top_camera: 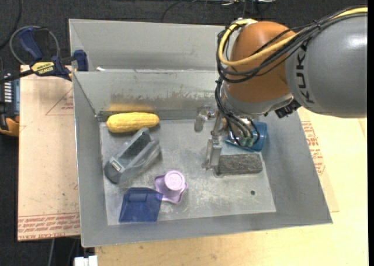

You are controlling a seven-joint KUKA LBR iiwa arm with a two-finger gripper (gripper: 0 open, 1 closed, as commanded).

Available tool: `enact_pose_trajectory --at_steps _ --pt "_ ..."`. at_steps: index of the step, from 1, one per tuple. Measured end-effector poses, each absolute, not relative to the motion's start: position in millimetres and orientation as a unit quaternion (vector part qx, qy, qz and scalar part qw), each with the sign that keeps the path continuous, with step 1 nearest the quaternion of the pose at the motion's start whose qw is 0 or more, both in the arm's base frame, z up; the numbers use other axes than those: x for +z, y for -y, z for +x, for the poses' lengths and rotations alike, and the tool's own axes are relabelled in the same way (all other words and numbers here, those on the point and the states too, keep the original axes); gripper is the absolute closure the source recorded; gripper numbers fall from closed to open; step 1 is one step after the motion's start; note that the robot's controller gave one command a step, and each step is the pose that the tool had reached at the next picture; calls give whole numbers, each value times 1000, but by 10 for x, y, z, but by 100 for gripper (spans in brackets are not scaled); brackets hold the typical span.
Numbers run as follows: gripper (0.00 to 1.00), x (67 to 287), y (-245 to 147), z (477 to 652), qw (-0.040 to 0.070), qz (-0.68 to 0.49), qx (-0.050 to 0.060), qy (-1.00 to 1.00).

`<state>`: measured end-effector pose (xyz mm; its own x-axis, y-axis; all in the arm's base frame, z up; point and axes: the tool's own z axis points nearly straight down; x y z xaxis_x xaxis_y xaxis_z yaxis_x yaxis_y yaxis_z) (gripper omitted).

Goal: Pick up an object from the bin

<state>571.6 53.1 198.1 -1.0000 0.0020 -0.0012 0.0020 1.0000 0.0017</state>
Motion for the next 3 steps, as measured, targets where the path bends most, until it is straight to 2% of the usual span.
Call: enact_pose_trajectory --at_steps 1,2,3 --pt "0 1981 -531 5716 1 1 1 -1000" --pt "0 1444 -1463 5499 0 -79 2 -997" --pt "0 1155 -1057 5173 2 -82 -1 -997"
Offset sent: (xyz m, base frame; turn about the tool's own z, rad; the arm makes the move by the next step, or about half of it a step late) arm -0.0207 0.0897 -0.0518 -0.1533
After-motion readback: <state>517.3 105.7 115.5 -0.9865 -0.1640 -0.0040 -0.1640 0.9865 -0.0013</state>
